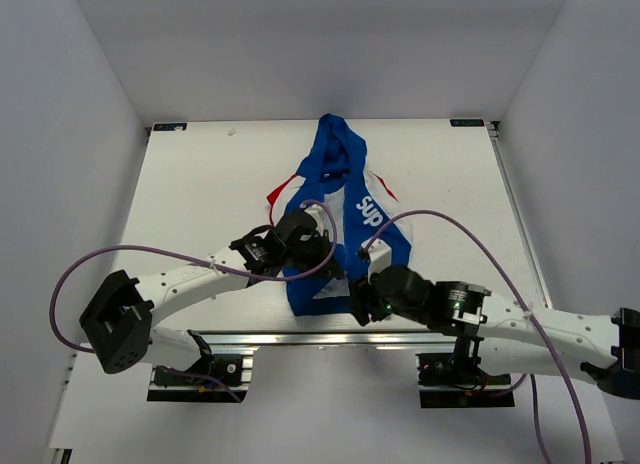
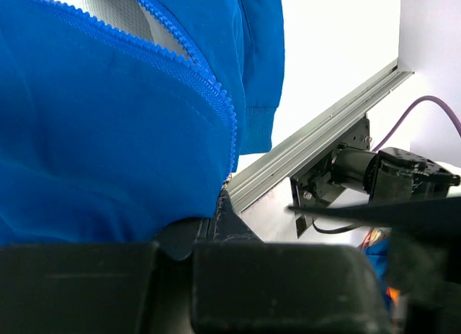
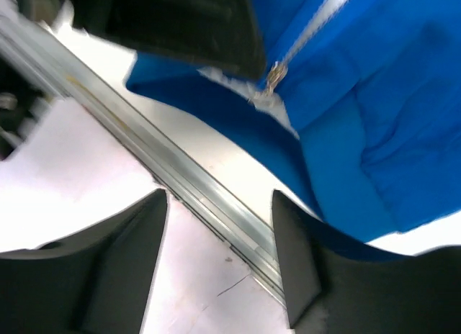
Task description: Zip up the jacket
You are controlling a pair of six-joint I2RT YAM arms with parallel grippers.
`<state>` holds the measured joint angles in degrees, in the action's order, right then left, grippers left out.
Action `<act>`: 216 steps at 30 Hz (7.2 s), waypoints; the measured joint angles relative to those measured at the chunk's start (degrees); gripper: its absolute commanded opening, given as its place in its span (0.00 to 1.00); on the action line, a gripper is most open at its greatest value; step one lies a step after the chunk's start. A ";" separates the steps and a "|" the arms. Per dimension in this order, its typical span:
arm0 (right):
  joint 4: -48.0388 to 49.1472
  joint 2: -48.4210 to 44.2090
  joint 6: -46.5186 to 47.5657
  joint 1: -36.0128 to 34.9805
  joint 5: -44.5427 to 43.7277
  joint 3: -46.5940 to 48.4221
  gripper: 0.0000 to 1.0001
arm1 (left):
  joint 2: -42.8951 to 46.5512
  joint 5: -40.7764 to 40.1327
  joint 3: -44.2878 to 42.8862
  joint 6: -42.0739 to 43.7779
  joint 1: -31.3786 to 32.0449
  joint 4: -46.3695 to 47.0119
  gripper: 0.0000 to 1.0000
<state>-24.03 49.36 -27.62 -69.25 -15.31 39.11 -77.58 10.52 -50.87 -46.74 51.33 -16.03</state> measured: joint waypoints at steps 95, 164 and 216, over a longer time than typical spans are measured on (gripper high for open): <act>9.62 21.05 10.23 -4.85 -25.44 6.40 0.00 | 1.79 -1.86 -0.35 -1.55 0.90 -5.90 0.00; -14.78 21.73 23.32 9.29 1.38 29.31 0.00 | 14.82 -10.75 -8.46 13.46 3.91 -17.44 0.85; -15.85 26.60 23.30 25.20 29.40 34.88 0.00 | 10.86 -18.12 -1.51 56.48 10.67 1.16 0.84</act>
<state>-39.88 75.96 -4.32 -44.05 14.09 74.00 -66.72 -7.60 -52.38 9.74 62.00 -14.87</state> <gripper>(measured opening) 0.012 0.853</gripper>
